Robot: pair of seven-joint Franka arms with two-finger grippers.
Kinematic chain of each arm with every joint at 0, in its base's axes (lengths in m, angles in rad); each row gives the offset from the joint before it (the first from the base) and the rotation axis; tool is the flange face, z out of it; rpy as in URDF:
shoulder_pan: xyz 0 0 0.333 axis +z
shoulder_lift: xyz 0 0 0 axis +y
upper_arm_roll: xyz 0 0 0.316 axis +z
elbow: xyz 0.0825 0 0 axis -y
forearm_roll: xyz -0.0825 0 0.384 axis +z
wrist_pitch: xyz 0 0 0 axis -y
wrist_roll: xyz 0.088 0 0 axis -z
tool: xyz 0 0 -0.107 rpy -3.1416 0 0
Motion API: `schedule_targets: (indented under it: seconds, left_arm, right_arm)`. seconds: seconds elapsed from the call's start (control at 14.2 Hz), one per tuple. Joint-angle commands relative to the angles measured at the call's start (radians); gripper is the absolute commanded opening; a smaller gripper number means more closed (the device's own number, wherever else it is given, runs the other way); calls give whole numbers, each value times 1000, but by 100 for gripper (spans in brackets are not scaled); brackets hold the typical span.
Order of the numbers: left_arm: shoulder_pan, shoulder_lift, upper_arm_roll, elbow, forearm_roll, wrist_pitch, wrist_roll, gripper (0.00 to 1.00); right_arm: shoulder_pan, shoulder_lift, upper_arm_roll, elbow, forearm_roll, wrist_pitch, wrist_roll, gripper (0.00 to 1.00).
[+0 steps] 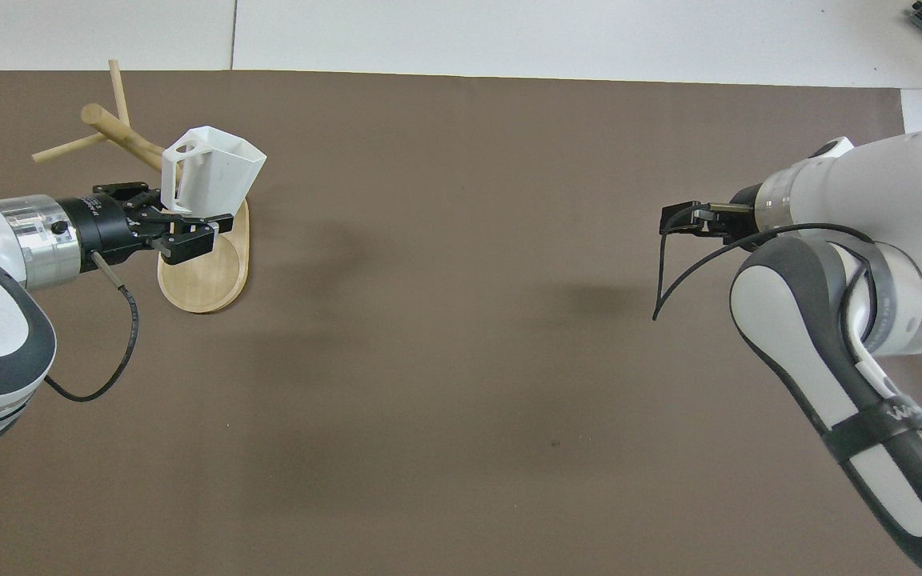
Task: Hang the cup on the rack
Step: 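Move the cup onto the rack peg while the right gripper withdraws, then lower the cup onto the wooden peg with the left gripper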
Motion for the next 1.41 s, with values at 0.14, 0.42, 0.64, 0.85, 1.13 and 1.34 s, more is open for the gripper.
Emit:
schedule_targets:
  seconds: [0.14, 0.42, 0.64, 0.85, 1.13, 1.34]
  left_arm:
    - [-16, 12, 8, -5, 15, 40, -55, 0]
    - [-14, 13, 8, -7, 15, 59, -95, 0]
    - [-8, 13, 8, -7, 15, 62, -107, 0]
    - [-7, 13, 8, -8, 15, 76, -135, 0]
    - [-4, 13, 8, -17, 15, 96, -165, 0]
    - [-2, 13, 8, -20, 15, 105, -184, 0]
  right_arm:
    - [-4, -47, -45, -15, -107, -68, -16, 100]
    - [-4, -92, -83, -9, -107, -83, -17, 100]
    - [-6, -112, -86, 12, -107, -132, -17, 100]
    - [-6, -112, -100, 87, -107, -226, -19, 100]
    - [-6, -112, -106, 158, -92, -326, -19, 100]
    - [-7, -107, -114, 253, -90, -444, -17, 100]
